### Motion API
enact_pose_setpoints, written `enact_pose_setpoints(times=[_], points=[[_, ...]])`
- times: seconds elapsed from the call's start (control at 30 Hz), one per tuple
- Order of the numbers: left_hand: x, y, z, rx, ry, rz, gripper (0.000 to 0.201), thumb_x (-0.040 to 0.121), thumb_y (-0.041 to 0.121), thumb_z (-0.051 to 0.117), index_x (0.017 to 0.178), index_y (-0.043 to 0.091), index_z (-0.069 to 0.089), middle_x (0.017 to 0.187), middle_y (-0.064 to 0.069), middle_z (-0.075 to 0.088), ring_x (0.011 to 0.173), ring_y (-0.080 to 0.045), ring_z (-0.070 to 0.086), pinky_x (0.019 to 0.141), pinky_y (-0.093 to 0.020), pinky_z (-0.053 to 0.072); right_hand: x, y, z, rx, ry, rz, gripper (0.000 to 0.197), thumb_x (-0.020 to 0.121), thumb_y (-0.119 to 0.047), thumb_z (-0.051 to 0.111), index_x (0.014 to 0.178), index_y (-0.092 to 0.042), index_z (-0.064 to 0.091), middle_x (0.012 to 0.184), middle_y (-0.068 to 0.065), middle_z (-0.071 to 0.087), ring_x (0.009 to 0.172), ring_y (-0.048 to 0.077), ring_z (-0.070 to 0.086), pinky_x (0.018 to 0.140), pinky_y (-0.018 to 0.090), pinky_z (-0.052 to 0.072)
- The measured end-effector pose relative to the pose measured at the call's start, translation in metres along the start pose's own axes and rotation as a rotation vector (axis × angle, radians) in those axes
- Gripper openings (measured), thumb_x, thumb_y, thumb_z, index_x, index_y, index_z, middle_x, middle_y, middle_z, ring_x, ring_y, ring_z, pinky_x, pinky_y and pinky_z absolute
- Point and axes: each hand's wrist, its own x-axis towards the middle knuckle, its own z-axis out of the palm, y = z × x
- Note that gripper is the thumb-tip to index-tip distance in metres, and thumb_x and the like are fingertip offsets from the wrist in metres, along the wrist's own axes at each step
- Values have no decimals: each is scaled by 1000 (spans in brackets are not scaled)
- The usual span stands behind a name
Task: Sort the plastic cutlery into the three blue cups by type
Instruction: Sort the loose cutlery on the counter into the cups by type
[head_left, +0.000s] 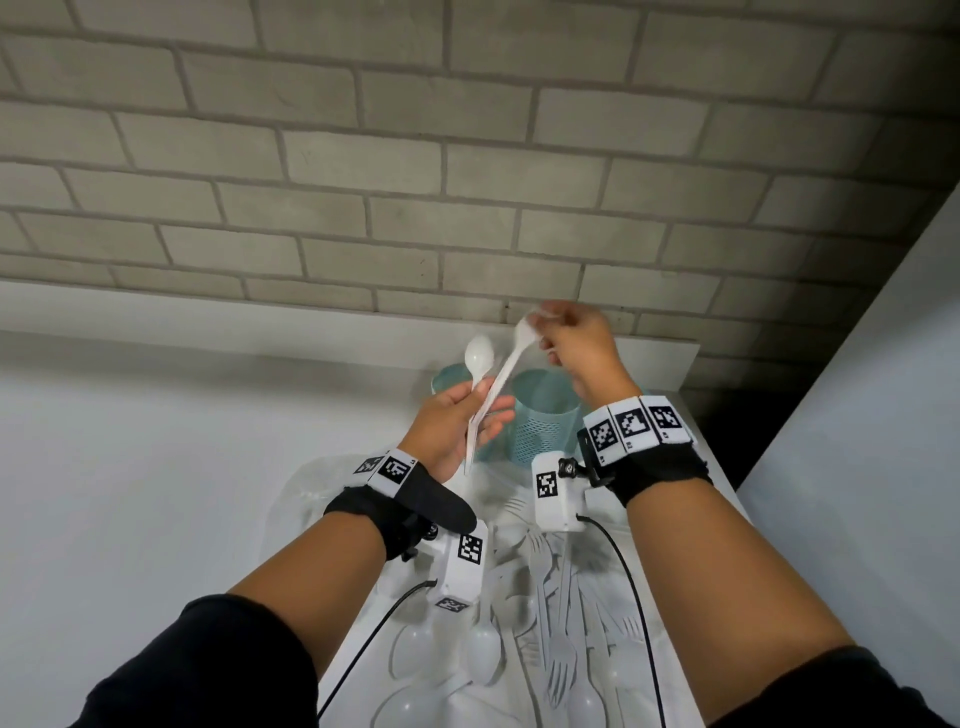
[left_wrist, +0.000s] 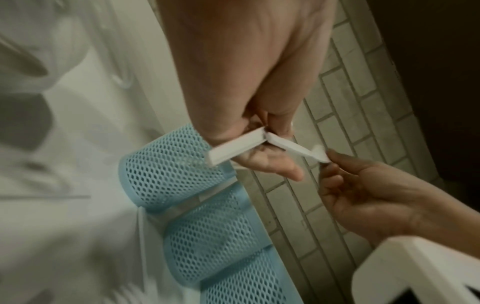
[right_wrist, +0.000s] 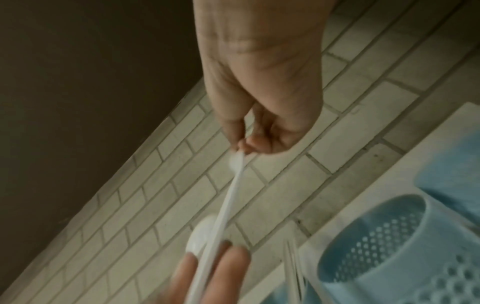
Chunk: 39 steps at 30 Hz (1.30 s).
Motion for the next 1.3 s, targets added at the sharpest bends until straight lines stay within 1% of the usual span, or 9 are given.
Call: enact_pose_setpoints(times=[0.1, 0.2, 0.43, 0.6, 0.77, 1.0, 1.13, 1.2, 1.3], points=[[-2, -5, 6, 90, 41, -30, 22, 100, 21, 41, 115, 14, 55, 74, -3, 68, 46, -4, 61, 43, -11, 45, 6, 0, -21, 132, 451, -176, 12, 86, -12, 63, 92, -22, 58, 80, -3, 59, 72, 19, 59, 64, 27, 53], [-2, -12, 8, 238, 63, -27, 28, 100, 26, 40, 121, 15, 55, 74, 0, 56, 45, -3, 41, 37, -9, 29, 0, 8, -34, 39, 636, -312, 12, 88, -12, 60, 100, -15, 59, 84, -1, 60, 75, 13, 58, 72, 27, 51], [0, -18, 24, 259, 58, -107, 29, 101, 22, 37, 116, 7, 57, 74, 0, 59, 56, -7, 38, 49, -18, 28, -20, 62, -28, -204, 338, -177, 17, 91, -13, 57, 108, -13, 55, 90, 2, 61, 73, 25, 65, 72, 46, 57], [-3, -23, 29, 274, 20, -74, 18, 100, 15, 42, 109, 11, 57, 76, 2, 55, 60, -7, 42, 53, -19, 33, -36, 49, -25, -290, 307, -256, 40, 92, -40, 53, 125, -19, 49, 109, -1, 48, 73, 11, 52, 72, 23, 41], [-4, -29, 41, 299, -23, -54, 14, 98, 16, 47, 103, 13, 60, 75, 2, 56, 60, -7, 45, 53, -15, 40, -36, 36, -34, -307, -188, -146, 40, 86, -21, 65, 124, -18, 53, 96, 5, 64, 80, 15, 60, 65, 19, 45], [-7, -35, 24, 716, 22, -74, 24, 95, 12, 51, 110, 2, 66, 73, 1, 60, 60, -5, 48, 52, -9, 39, -28, 17, -83, -152, 665, -342, 23, 100, -19, 40, 113, -6, 52, 94, 4, 58, 78, 13, 56, 63, 5, 39], [-9, -31, 8, 1042, 29, -96, 20, 91, 7, 51, 100, 2, 68, 89, -7, 63, 74, -14, 57, 63, -22, 48, -24, 42, -94, -357, 651, -231, 25, 100, -26, 37, 108, -8, 52, 99, 15, 65, 88, 29, 65, 72, 30, 51], [-11, -30, 2, 1287, -25, -123, 16, 90, 15, 53, 91, 4, 64, 97, -14, 63, 91, -24, 59, 80, -33, 48, -25, 54, -95, -495, 527, -150, 26, 100, -24, 39, 114, -8, 53, 107, 18, 64, 96, 31, 63, 77, 31, 48], [-23, -31, -4, 1629, -93, -233, 36, 93, 36, 48, 71, 8, 53, 104, -14, 60, 96, -24, 56, 77, -30, 40, -33, 58, -94, -568, 391, -132, 33, 96, -21, 47, 128, -10, 48, 126, 18, 51, 107, 27, 55, 88, 31, 44]])
